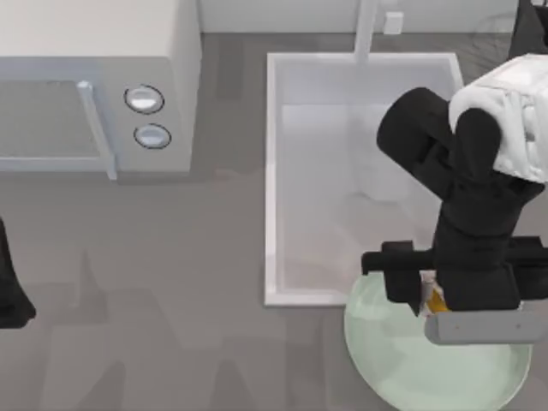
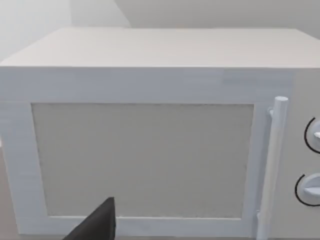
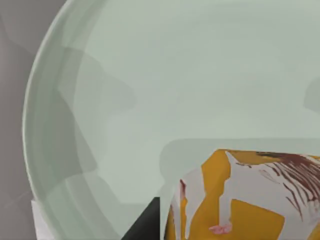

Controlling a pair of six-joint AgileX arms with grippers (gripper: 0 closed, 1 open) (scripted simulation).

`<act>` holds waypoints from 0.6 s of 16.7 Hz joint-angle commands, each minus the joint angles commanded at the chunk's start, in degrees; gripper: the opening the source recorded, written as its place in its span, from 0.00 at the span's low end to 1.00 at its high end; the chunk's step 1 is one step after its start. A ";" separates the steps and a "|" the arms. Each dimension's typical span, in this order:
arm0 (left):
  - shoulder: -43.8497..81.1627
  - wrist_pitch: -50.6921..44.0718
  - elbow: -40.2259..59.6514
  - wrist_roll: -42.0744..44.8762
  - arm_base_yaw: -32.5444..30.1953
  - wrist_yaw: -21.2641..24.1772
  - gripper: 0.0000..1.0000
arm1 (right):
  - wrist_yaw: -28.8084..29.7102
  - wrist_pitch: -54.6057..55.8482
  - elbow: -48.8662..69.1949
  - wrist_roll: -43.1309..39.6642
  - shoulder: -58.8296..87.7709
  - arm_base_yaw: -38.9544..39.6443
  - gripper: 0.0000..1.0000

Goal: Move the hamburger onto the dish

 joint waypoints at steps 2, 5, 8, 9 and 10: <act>0.00 0.00 0.00 0.00 0.00 0.00 1.00 | 0.00 0.00 0.00 0.00 0.00 0.00 0.00; 0.00 0.00 0.00 0.00 0.00 0.00 1.00 | 0.04 0.23 -0.28 0.14 0.09 -0.27 0.00; 0.00 0.00 0.00 0.00 0.00 0.00 1.00 | 0.07 2.74 -2.01 0.03 0.91 -0.32 0.00; 0.00 0.00 0.00 0.00 0.00 0.00 1.00 | -0.08 3.94 -3.00 0.01 1.41 -0.35 0.00; 0.00 0.00 0.00 0.00 0.00 0.00 1.00 | -0.25 5.30 -4.07 -0.08 2.00 -0.33 0.00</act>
